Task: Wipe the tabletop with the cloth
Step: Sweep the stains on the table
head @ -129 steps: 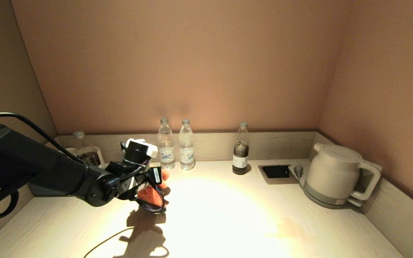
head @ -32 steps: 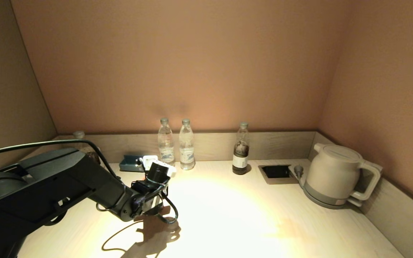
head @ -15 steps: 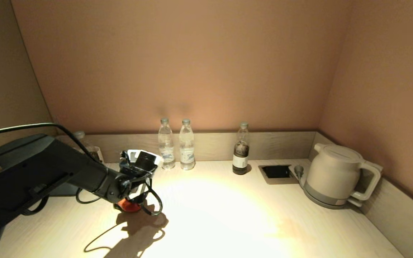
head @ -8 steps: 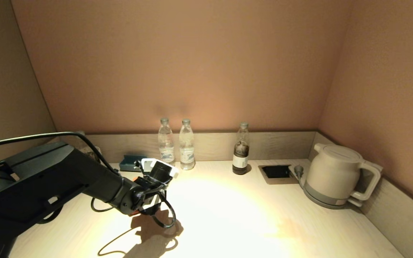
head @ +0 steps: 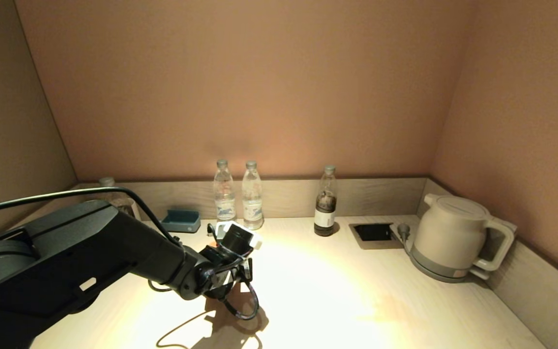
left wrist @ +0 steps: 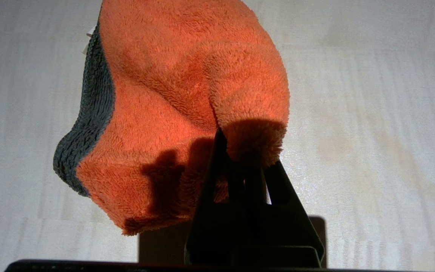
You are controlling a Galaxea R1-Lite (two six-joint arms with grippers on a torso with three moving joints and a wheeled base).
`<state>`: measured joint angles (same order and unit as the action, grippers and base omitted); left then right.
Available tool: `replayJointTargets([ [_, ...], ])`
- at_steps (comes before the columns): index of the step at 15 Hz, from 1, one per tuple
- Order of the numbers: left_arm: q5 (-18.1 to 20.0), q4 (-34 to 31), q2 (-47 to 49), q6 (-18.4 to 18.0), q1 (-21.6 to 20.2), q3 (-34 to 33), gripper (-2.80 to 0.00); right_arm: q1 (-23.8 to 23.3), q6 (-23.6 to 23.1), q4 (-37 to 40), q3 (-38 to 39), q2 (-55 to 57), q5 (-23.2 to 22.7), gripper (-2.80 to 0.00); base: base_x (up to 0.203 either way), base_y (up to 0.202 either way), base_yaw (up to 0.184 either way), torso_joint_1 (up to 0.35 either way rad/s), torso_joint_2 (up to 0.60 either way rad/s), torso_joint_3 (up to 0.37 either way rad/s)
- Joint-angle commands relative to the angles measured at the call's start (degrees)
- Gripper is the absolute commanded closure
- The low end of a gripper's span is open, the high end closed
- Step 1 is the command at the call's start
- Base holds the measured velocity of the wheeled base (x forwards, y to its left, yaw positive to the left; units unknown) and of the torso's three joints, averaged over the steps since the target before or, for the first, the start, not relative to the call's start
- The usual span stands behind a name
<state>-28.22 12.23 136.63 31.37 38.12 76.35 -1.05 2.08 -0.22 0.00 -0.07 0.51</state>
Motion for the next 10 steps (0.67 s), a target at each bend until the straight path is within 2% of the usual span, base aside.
replayJointTargets([
  [1,0.0,0.1,0.4,0.2,0.2,0.2,0.0,0.0,0.0,0.0,0.0,0.1,0.0,0.0,0.0,0.0,0.0,0.0,0.0,0.0],
  [3,3.3,0.1,0.7,0.2,2.0,0.7,0.0,0.0,0.0,0.0,0.0,0.1,0.0,0.0,0.0,0.0,0.0,0.0,0.0,0.0],
  [7,5.6,-0.1,0.3,0.3,2.6,0.9,0.0,0.0,0.1,-0.1,0.0,0.1,0.0,0.0,0.0,0.0,0.0,0.0,0.0,0.0],
  [8,8.3,-0.3,-0.2,1.3,3.8,0.8,0.0,0.0,0.1,-0.1,0.0,0.1,0.0,0.0,0.0,0.0,0.0,0.0,0.0,0.0],
  [10,10.9,-0.5,-1.3,2.6,5.4,0.4,0.0,0.0,0.1,0.0,0.0,0.1,0.0,0.0,0.0,0.0,0.0,0.0,0.0,0.0],
])
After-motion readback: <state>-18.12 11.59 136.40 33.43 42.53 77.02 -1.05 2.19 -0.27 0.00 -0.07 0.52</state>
